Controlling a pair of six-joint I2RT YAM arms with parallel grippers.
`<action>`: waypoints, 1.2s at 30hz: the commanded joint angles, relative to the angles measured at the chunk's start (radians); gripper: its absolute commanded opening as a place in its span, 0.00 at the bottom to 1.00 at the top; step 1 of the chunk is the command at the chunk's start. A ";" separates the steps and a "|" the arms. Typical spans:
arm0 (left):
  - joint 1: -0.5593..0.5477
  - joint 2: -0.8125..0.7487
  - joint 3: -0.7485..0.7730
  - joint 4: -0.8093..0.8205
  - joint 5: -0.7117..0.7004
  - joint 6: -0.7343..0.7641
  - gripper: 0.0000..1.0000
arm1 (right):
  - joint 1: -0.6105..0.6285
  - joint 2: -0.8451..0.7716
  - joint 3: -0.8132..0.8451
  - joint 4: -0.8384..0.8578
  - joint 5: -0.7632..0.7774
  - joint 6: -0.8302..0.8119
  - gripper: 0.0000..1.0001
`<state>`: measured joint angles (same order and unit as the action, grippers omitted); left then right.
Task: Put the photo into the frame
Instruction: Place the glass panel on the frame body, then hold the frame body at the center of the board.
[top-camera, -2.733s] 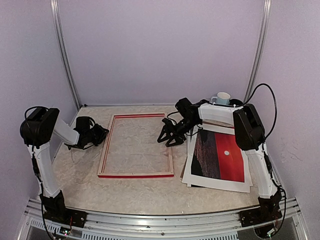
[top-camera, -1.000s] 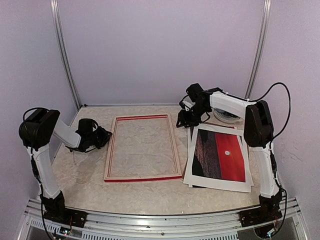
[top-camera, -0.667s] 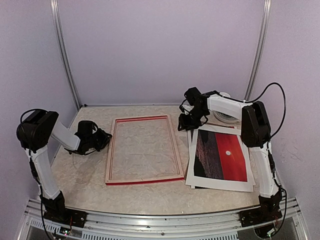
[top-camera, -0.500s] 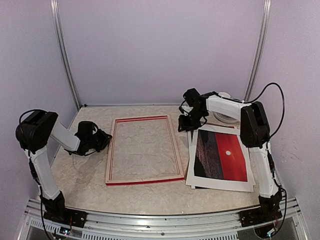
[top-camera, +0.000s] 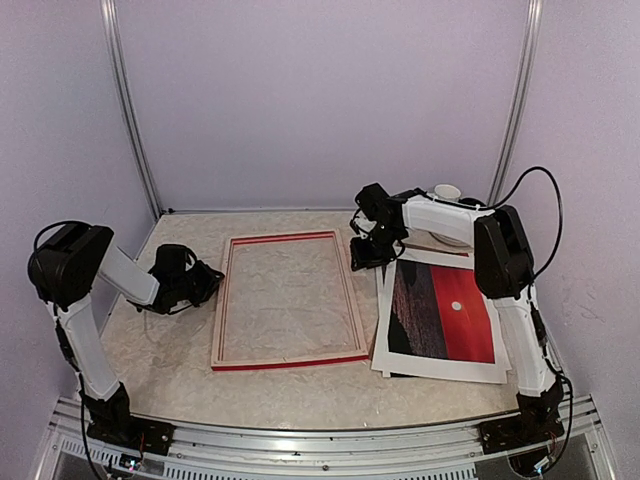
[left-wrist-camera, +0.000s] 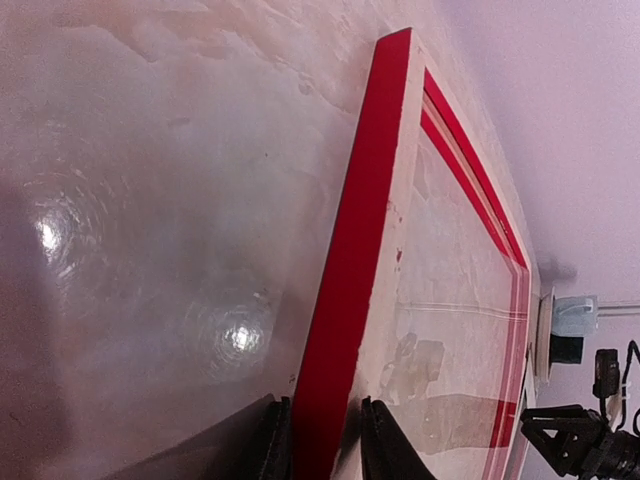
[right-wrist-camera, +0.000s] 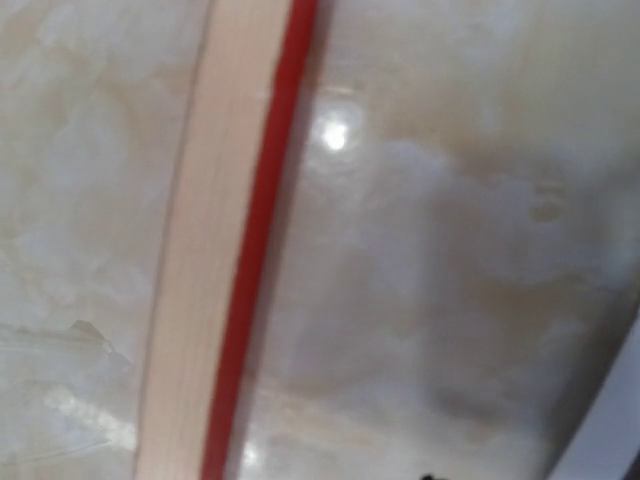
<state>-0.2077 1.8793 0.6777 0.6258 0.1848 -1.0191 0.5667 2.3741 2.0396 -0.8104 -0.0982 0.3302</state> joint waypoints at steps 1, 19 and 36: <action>-0.023 -0.020 -0.005 -0.186 -0.065 0.049 0.26 | 0.027 0.030 0.025 -0.009 0.028 -0.011 0.41; -0.128 -0.053 0.178 -0.523 -0.316 0.177 0.31 | 0.060 0.035 0.026 -0.012 0.046 -0.024 0.41; -0.169 0.066 0.387 -0.729 -0.439 0.212 0.24 | 0.061 0.039 -0.028 0.068 -0.007 -0.056 0.39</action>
<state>-0.3645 1.8935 1.0294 -0.0128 -0.1963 -0.8169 0.6170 2.3909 2.0354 -0.7715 -0.0937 0.2886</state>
